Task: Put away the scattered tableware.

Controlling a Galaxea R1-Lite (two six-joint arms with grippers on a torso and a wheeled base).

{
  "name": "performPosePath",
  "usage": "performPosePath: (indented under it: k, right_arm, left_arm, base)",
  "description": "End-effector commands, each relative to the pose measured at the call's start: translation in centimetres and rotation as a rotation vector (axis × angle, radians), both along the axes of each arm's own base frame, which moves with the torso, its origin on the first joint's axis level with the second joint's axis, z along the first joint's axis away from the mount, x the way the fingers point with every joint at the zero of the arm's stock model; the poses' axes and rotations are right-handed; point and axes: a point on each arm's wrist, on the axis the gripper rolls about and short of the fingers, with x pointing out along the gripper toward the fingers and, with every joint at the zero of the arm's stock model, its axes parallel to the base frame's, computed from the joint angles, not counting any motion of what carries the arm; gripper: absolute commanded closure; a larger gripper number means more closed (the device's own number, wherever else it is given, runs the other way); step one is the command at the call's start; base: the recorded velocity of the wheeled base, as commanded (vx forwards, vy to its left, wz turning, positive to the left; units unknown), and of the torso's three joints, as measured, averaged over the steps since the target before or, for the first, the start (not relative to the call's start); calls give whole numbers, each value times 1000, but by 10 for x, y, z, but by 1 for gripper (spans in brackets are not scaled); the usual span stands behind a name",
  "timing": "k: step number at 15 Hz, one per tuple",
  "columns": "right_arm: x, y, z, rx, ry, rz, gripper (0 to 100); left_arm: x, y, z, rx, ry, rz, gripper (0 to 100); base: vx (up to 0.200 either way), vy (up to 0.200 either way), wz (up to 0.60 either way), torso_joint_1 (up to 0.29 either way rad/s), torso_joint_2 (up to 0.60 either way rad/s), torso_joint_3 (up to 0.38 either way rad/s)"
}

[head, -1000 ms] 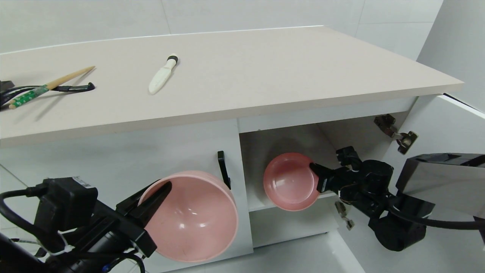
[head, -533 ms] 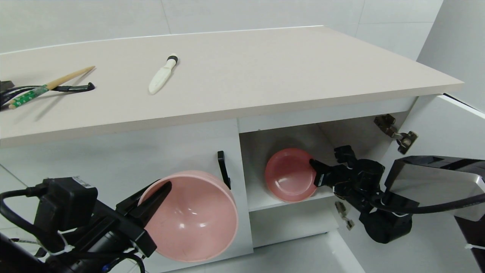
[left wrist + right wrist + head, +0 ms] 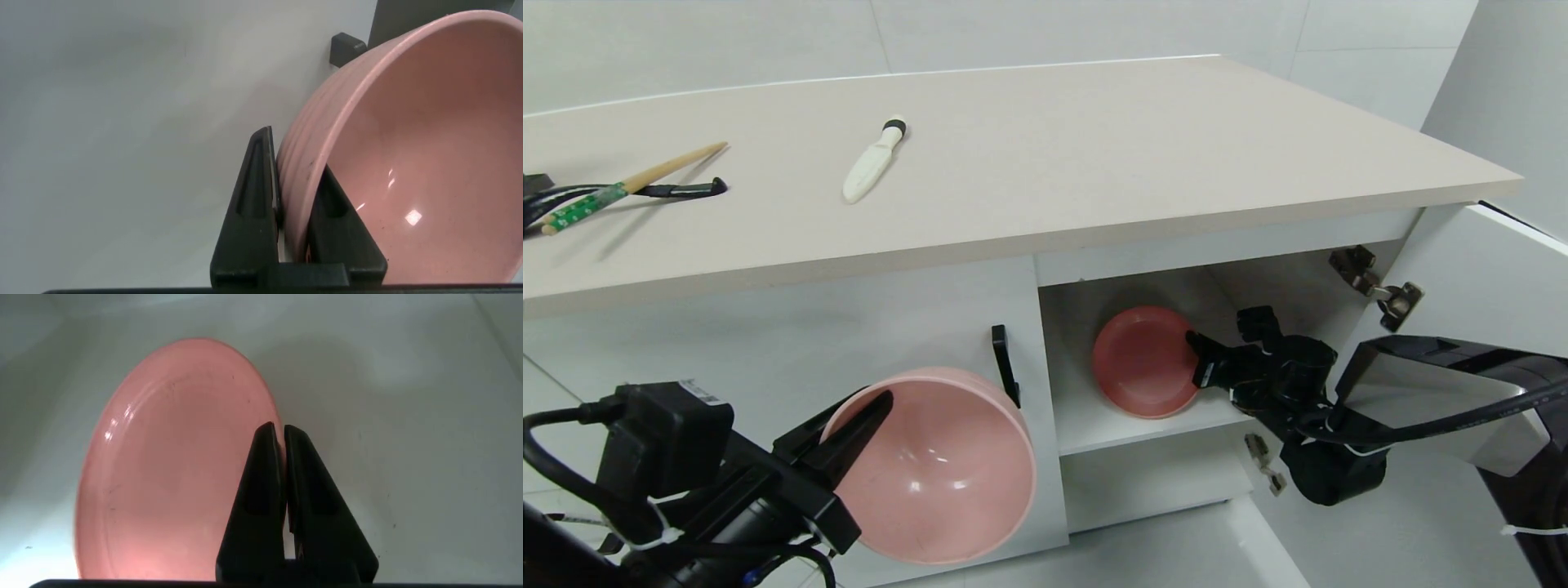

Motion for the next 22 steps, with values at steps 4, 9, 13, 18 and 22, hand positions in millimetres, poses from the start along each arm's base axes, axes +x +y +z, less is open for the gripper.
performPosePath:
  k: [4,9,13,18,22]
  right_arm:
    - [6,2,-7,1,-5,0,100]
    - [7,3,-9,0,-5,-5,0]
    - [7,2,8,9,-61,-8,0]
    - [-82,-3,70,-104,-57,48,0]
    - [-154,-22,93,-135,-15,71,0]
  left_arm:
    - [0,0,0,-1,1,0,100]
    - [0,0,0,-2,2,2,100]
    - [0,0,0,-7,3,1,100]
    - [-3,-3,2,-11,-6,-23,100]
    - [-12,-16,1,-29,10,-116,100]
  base:
    - [0,0,0,0,0,0]
    - [0,0,0,0,0,0]
    - [0,0,0,0,0,0]
    - [0,0,0,0,0,0]
    - [0,0,0,0,0,0]
